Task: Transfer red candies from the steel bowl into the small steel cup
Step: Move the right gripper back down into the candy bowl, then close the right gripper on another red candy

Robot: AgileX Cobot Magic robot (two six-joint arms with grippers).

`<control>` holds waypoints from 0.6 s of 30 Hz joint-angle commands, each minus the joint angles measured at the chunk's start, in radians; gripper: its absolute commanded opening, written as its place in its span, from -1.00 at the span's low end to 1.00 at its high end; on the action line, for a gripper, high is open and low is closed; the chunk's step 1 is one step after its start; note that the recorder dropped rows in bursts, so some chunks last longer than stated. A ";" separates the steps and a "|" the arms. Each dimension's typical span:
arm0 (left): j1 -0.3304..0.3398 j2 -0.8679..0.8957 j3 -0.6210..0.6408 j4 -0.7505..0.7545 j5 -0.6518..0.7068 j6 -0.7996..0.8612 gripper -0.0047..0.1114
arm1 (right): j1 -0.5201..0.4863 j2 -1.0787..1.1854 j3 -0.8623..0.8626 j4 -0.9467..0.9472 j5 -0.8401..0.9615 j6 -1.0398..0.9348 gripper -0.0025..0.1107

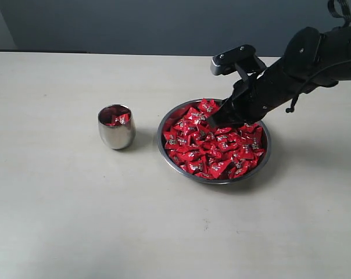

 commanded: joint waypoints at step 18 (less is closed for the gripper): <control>-0.003 -0.004 0.004 0.001 -0.006 -0.001 -0.91 | 0.084 0.071 0.006 -0.168 0.068 0.081 -0.35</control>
